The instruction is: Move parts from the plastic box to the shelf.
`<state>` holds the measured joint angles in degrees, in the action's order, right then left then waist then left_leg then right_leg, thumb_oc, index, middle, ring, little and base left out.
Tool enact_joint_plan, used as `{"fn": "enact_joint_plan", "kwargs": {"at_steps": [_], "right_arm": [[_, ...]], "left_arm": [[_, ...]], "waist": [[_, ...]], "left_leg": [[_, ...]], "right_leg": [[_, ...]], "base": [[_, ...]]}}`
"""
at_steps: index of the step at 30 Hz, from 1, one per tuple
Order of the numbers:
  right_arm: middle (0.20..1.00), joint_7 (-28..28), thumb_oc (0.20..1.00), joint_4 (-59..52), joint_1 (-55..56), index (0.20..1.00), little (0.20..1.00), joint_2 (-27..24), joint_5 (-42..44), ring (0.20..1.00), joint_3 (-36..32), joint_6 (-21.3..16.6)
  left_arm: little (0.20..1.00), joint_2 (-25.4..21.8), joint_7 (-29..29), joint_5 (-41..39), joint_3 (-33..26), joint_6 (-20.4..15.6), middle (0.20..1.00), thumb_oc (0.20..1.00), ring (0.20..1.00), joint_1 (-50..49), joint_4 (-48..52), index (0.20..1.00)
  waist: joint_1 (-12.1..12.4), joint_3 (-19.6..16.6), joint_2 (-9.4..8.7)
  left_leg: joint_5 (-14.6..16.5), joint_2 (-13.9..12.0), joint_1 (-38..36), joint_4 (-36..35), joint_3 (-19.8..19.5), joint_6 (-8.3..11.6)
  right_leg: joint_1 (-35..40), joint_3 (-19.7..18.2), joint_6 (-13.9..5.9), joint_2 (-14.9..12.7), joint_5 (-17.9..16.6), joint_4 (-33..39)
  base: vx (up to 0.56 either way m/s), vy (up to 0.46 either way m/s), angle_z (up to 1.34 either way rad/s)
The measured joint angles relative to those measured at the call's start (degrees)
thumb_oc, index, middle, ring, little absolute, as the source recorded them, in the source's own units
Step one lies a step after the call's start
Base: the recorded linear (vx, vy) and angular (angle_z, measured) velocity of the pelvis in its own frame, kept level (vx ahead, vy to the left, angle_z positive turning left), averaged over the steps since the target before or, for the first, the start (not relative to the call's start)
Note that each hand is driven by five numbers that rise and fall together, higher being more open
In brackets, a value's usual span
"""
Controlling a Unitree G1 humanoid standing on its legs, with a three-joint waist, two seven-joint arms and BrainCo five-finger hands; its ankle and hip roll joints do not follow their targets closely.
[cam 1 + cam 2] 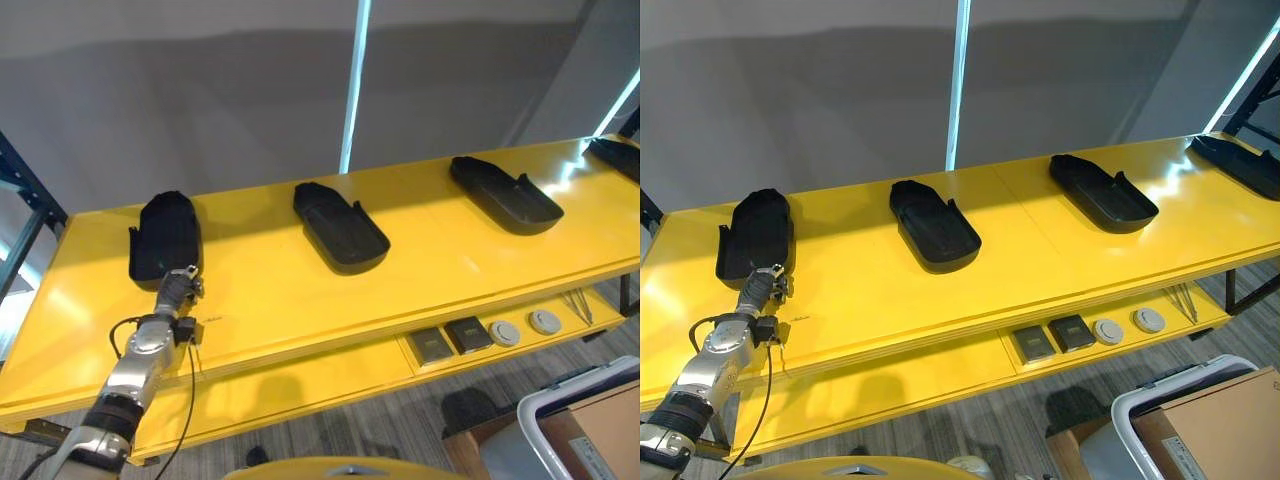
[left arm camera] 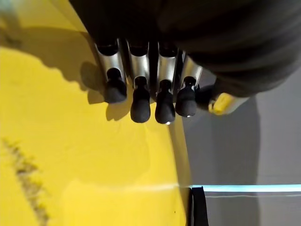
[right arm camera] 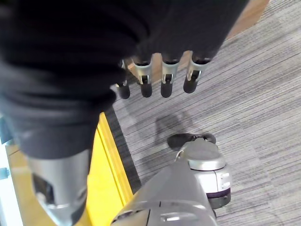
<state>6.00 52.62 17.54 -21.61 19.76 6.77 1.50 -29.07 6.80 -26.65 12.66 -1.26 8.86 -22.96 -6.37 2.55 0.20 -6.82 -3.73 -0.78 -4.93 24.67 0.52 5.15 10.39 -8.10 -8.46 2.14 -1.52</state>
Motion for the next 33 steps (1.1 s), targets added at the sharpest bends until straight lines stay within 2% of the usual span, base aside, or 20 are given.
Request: {"fn": "enact_joint_plan", "kwargs": {"at_steps": [2, 6, 9, 11, 13, 14, 19, 20, 23, 25, 26, 27, 29, 30, 32, 33], "right_arm": [[1.0, 0.0, 1.0, 0.0, -0.1, 1.0, 1.0, 0.0, 0.0, 1.0, 0.0, 0.0], [1.0, 0.1, 1.0, -0.1, -0.3, 1.0, 1.0, -0.4, 0.0, 1.0, -0.1, 0.0], [1.0, 0.3, 1.0, -0.3, -0.5, 1.0, 1.0, -0.8, -0.2, 1.0, -0.1, -0.1], [1.0, 0.9, 1.0, -0.6, -1.1, 1.0, 1.0, -1.6, -1.3, 1.0, -0.1, -0.1], [1.0, 1.0, 1.0, 0.0, -1.2, 1.0, 1.0, -2.3, -1.6, 1.0, 0.0, -0.1], [1.0, 1.1, 1.0, 0.2, -1.8, 1.0, 1.0, -2.9, -1.6, 1.0, 0.8, -0.1], [1.0, 1.0, 1.0, -0.5, -2.5, 1.0, 1.0, -3.8, -1.0, 1.0, 2.2, -0.1], [1.0, 0.9, 1.0, -1.2, -2.5, 1.0, 1.0, -3.7, -1.0, 1.0, 2.6, 0.1], [1.0, 0.9, 1.0, -0.3, -2.6, 1.0, 1.0, -3.7, -0.9, 1.0, 2.5, 0.0], [1.0, 0.8, 1.0, 0.4, -2.2, 1.0, 1.0, -3.7, 0.1, 1.0, 2.1, 0.1], [1.0, 0.8, 1.0, 0.3, -1.3, 1.0, 1.0, -3.6, 0.2, 1.0, 1.3, 0.6], [1.0, 0.8, 1.0, 0.1, -1.0, 1.0, 1.0, -3.6, 0.1, 1.0, 0.9, 0.8], [1.0, 0.5, 1.0, 0.7, 0.5, 1.0, 1.0, -3.2, 0.1, 1.0, 0.9, 1.3], [1.0, -0.9, 1.0, 2.0, 1.0, 1.0, 1.0, -2.3, 0.1, 1.0, 2.1, 1.3], [1.0, -1.3, 1.0, 3.5, -1.6, 1.0, 1.0, -1.3, 0.1, 1.0, 2.4, 0.8], [1.0, -1.2, 1.0, 3.1, -4.9, 1.0, 1.0, -1.3, 0.1, 1.0, 2.9, 0.0]], "left_arm": [[1.0, -0.4, -2.2, 0.0, 1.0, 0.0, 1.0, 1.0, 1.0, -0.6, 2.5, 1.0], [1.0, -1.0, -10.3, -0.3, 1.7, 0.3, 1.0, 1.0, 1.0, -4.9, 14.9, 1.0], [1.0, -2.2, -15.6, -0.8, 3.4, 1.7, 1.0, 1.0, 1.0, -6.7, 19.7, 1.0], [1.0, -5.2, -20.7, 0.2, 4.7, 2.9, 1.0, 1.0, 1.0, -9.7, 21.6, 1.0], [1.0, -8.9, -22.1, 5.7, 7.9, 0.9, 1.0, 1.0, 1.0, -12.0, 23.5, 1.0], [1.0, -10.3, -21.5, 10.7, 9.4, -1.8, 1.0, 1.0, 1.0, -12.7, 23.6, 1.0], [1.0, -8.9, -11.9, 14.7, 9.9, -4.6, 1.0, 1.0, 1.0, -15.2, 19.4, 1.0], [1.0, -6.6, -5.7, 18.7, 8.4, -8.7, 1.0, 1.0, 1.0, -15.3, 13.5, 1.0], [1.0, -5.6, 3.8, 26.1, 5.2, -13.8, 1.0, 1.0, 1.0, -19.1, 9.8, 1.0], [1.0, -5.5, 8.4, 28.1, 2.3, -16.2, 1.0, 1.0, 1.0, -22.9, 8.7, 1.0], [1.0, -5.3, 11.5, 29.8, -1.8, -18.2, 1.0, 1.0, 1.0, -25.7, 9.5, 1.0], [1.0, -5.6, 14.1, 30.1, -6.0, -18.6, 1.0, 1.0, 1.0, -27.6, 11.1, 1.0], [1.0, -6.0, 15.5, 28.8, -12.6, -19.0, 1.0, 1.0, 1.0, -27.2, 17.2, 1.0], [1.0, -5.3, 13.1, 21.1, -16.3, -21.0, 1.0, 1.0, 1.0, -23.1, 23.0, 1.0], [1.0, -5.3, 5.0, 10.7, -16.2, -22.7, 1.0, 1.0, 1.0, -16.5, 28.7, 1.0], [1.0, -4.8, -4.9, 1.2, -14.2, -18.2, 1.0, 1.0, 1.0, -12.2, 33.3, 1.0]], "waist": [[0.2, 0.2, 0.13], [1.0, 1.6, 0.83], [1.5, 2.0, 1.55], [1.6, 1.9, 2.3], [2.7, 1.6, 2.88], [3.4, 1.5, 3.03], [3.9, 0.5, 3.86], [4.1, 0.3, 3.9], [4.3, 0.2, 3.73], [4.7, 0.2, 3.63], [5.6, 0.1, 3.54], [6.3, 0.1, 3.5], [7.9, 0.0, 2.54], [9.8, -0.2, 2.13], [10.5, -0.4, 1.68], [9.7, -0.6, 1.58]], "left_leg": [[0.0, 0.0, 0.4, 0.0, 0.0, 0.0], [0.0, 0.2, 0.7, 0.0, 0.0, 0.0], [0.0, 0.2, 0.6, 0.0, -0.1, -0.01], [-0.3, 0.3, 0.6, 0.0, -0.4, 0.28], [-0.1, 0.3, 0.8, 0.0, -1.0, 0.04], [0.0, 0.3, 0.8, 0.0, -1.1, 0.02], [0.1, 0.1, 0.8, 0.0, -1.3, 0.17], [-0.2, -0.3, 0.7, 0.0, -1.4, 0.51], [-0.6, -0.8, 0.7, 0.0, -2.0, 1.09], [-0.5, -1.0, 0.8, 0.0, -2.8, 0.95], [-0.4, -1.1, 0.8, 0.0, -2.9, 1.08], [-0.4, -1.1, 0.7, 0.0, -3.3, 1.09], [-0.4, -0.9, 0.8, 0.0, -4.7, 1.07], [-0.6, -0.8, 0.8, 0.0, -5.6, 0.78], [-0.7, -0.6, 0.9, 0.0, -5.9, 0.71], [-0.6, -0.5, 1.5, 0.0, -5.9, 0.8]], "right_leg": [[-0.3, 0.0, 0.01, 0.0, 0.0, 0.0], [-0.2, 0.1, -0.03, -0.1, -0.5, 0.4], [0.1, 0.2, -0.09, -0.1, -0.7, 0.9], [0.8, 0.7, -0.49, 0.0, -1.2, 1.4], [1.0, 1.4, -0.44, 0.1, -1.1, 2.2], [1.1, 1.4, -0.4, 0.3, -1.2, 2.4], [2.0, 1.7, -0.32, 0.6, -1.0, 2.7], [2.2, 1.7, -0.08, 0.9, -0.9, 2.6], [2.6, 2.4, 0.3, 1.5, -0.8, 2.7], [2.8, 3.2, 0.62, 1.7, -0.5, 2.8], [2.9, 3.5, 0.75, 1.9, -0.4, 2.9], [3.4, 4.0, 0.96, 2.0, -0.3, 2.8], [3.8, 5.9, 1.32, 1.9, 0.1, 2.3], [3.6, 6.9, 1.26, 1.6, 1.0, 0.6], [2.9, 7.4, 1.07, 1.0, 2.5, -1.5], [2.6, 7.0, 1.2, 0.9, 3.1, -1.8]], "base": [[-0.04, 0.01, 0.02], [-0.03, 0.009, 0.01], [-0.04, 0.015, 0.02], [-0.06, 0.011, 0.08], [-0.05, 0.003, 0.14], [-0.03, 0.001, 0.06], [-0.03, -0.013, 0.01], [-0.07, -0.017, -0.02], [-0.04, -0.019, 0.04], [-0.01, -0.015, 0.2], [0.0, -0.022, 0.2], [0.0, -0.032, 0.29], [-0.03, -0.036, 0.53], [-0.03, -0.028, 0.59], [-0.03, -0.014, 0.27], [-0.03, 0.001, 0.0]]}}
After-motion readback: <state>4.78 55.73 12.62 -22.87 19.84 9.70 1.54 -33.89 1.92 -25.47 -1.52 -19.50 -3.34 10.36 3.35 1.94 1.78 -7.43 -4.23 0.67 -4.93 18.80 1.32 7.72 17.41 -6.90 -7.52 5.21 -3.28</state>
